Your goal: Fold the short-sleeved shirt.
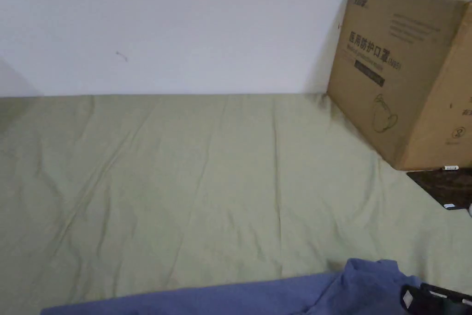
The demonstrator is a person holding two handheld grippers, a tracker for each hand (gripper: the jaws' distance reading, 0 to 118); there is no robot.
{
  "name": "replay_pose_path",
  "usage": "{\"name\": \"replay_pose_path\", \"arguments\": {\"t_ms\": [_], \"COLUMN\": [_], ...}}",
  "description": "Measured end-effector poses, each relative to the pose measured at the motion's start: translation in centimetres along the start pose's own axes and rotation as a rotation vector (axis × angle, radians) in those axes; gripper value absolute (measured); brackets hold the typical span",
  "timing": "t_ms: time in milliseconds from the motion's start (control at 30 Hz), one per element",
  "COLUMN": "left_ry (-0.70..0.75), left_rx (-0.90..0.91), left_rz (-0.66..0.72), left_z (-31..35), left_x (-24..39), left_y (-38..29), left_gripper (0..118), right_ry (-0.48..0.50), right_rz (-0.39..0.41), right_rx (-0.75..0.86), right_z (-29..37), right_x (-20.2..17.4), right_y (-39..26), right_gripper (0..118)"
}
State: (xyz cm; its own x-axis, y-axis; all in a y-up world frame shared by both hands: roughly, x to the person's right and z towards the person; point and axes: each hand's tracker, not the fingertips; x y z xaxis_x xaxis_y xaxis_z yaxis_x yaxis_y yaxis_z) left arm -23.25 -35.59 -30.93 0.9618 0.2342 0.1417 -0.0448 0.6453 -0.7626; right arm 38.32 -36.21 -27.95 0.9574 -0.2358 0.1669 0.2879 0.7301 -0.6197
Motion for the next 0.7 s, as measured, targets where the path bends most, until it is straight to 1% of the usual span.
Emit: {"name": "replay_pose_path", "arguments": {"t_ms": [33,67,133,167,200,233,267,300,333,367,400,433,467,500,533,567,633,667,700], "left_ry": [-0.009,-0.011,-0.014,-0.039,-0.038,-0.013,0.010,0.036,0.044,0.051,0.048,0.063,0.045,-0.009,-0.032,-0.024,-0.018,-0.026,-0.073], "left_rx": [0.054,0.119,0.327,0.426,0.527,0.644,0.721,0.784,0.822,0.837,0.830,0.830,0.811,0.775,0.766,0.766,0.752,0.724,0.651], "left_rz": [0.000,-0.005,-0.023,-0.037,-0.049,-0.064,-0.078,-0.086,-0.094,-0.099,-0.102,-0.097,-0.071,-0.040,-0.022,-0.020,-0.035,-0.044,-0.035], "left_z": [1.3,2.4,5.3,6.7,7.9,9.1,9.9,10.3,10.8,11.1,11.3,11.3,11.4,11.4,11.4,11.3,11.3,11.3,11.1], "left_x": [0.6,1.5,4.0,5.1,6.4,7.9,9.1,9.8,10.8,11.7,12.4,12.8,12.8,12.6,12.4,12.2,11.5,10.8,10.1], "left_y": [0.6,0.9,1.6,1.8,1.7,1.4,1.1,0.8,0.6,0.6,0.5,0.5,0.7,0.8,0.8,0.7,1.1,1.6,2.2], "left_gripper": [118,118,118,115,114,112,109,99,74,45,10,0,0,0,0,0,0,0,0], "right_ry": [0.031,0.073,0.141,0.133,0.096,0.083,0.078,0.088,0.077,0.031,-0.012,0.019,0.090,0.114,0.091,0.085,0.090,0.089,0.088], "right_rz": [0.028,0.068,0.129,0.185,0.215,0.255,0.274,0.276,0.256,0.245,0.243,0.231,0.203,0.192,0.187,0.187,0.177,0.172,0.166], "right_rx": [0.078,0.206,0.449,0.543,0.602,0.638,0.698,0.773,0.839,0.869,0.867,0.842,0.817,0.770,0.745,0.752,0.755,0.750,0.743], "right_z": [0.8,4.0,6.1,7.0,8.7,9.4,9.8,10.3,10.9,11.1,11.1,11.2,11.2,11.0,10.9,11.2,11.6,11.7,11.8], "right_x": [-1.3,-4.2,-7.7,-9.5,-10.8,-12.2,-13.2,-14.1,-15.2,-15.9,-16.5,-16.5,-16.5,-16.2,-16.1,-15.9,-15.3,-15.0,-14.6], "right_y": [0.7,1.0,0.9,0.7,1.2,1.0,0.4,-0.3,-0.7,-1.2,-1.4,-1.4,-1.2,-1.0,-0.8,-0.8,-0.9,-0.8,-0.7], "right_gripper": [117,117,117,117,117,116,116,114,98,66,20,0,0,0,0,0,0,0,0]}}
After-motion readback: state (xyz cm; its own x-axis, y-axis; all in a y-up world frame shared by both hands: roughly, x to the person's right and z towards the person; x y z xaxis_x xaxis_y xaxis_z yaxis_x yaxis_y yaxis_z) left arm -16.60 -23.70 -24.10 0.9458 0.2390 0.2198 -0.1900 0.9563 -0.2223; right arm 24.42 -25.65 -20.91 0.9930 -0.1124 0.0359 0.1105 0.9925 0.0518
